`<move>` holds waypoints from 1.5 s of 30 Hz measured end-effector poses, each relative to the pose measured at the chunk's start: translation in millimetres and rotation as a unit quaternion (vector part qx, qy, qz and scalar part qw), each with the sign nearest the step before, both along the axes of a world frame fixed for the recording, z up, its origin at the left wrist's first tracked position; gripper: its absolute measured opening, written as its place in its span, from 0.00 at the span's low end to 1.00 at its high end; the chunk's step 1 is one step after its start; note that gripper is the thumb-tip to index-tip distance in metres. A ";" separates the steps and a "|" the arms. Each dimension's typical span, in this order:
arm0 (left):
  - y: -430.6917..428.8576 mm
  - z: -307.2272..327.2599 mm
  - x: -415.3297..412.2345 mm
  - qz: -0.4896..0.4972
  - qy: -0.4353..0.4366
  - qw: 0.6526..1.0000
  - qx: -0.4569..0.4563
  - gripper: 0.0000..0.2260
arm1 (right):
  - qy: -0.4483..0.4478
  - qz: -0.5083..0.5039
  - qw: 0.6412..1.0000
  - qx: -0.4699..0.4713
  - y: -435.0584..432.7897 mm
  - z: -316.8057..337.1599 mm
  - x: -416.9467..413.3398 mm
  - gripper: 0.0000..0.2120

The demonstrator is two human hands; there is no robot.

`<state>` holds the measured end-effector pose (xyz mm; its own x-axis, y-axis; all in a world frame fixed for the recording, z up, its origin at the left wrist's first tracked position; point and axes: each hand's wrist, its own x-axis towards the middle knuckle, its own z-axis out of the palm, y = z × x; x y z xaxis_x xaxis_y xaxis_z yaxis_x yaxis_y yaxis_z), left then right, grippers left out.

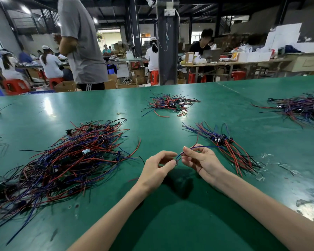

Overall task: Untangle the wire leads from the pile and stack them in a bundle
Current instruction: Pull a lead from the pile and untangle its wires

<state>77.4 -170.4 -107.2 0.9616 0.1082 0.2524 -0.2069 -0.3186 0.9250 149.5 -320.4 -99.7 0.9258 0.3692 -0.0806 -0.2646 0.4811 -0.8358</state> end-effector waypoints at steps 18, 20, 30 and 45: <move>-1.3 4.0 0.7 -0.052 0.076 0.995 0.037 0.09 | -0.070 0.024 0.993 -0.097 -3.2 6.8 -9.3 0.04; -1.5 4.5 0.0 -0.060 0.082 0.994 0.025 0.10 | -0.029 0.002 0.997 -0.067 -5.8 9.9 -5.5 0.04; 5.3 5.8 0.6 -0.073 0.100 0.991 -0.046 0.09 | 0.013 -0.075 0.996 -0.039 -16.7 14.7 12.6 0.08; -8.7 20.4 -13.7 -0.122 -0.013 0.992 0.000 0.09 | -0.482 -0.226 0.754 -0.386 -23.5 0.6 17.1 0.11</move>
<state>63.7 -179.1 -86.8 0.9525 -0.1268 0.2770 -0.3013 -0.2565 0.9184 166.6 -343.8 -99.0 0.7093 0.1861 0.6799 0.6889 -0.3873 -0.6127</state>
